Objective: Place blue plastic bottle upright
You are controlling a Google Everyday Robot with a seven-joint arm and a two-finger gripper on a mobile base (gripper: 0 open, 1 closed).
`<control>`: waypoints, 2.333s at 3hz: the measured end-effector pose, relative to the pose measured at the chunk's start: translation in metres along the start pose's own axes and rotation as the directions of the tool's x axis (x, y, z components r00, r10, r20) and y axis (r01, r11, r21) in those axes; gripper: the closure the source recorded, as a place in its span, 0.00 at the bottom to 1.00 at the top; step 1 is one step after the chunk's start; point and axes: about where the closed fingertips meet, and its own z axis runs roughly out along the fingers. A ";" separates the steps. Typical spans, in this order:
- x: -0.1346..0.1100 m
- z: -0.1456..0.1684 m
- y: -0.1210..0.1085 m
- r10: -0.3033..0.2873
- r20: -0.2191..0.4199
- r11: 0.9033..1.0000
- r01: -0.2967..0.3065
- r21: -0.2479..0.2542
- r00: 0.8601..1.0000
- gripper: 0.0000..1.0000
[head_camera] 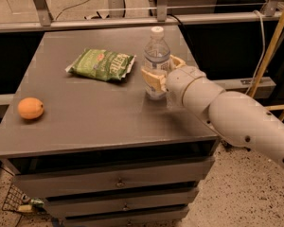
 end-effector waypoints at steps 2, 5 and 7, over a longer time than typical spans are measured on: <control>-0.001 0.001 0.001 -0.001 0.001 1.000 0.001 -0.002 1.000 0.05; -0.007 -0.051 -0.024 -0.054 -0.055 0.997 0.057 0.052 0.997 0.00; 0.017 -0.107 -0.078 0.007 -0.127 0.983 0.016 0.181 0.992 0.00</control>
Offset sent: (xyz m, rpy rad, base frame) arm 0.0000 0.0000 0.0000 0.0000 0.0000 0.0000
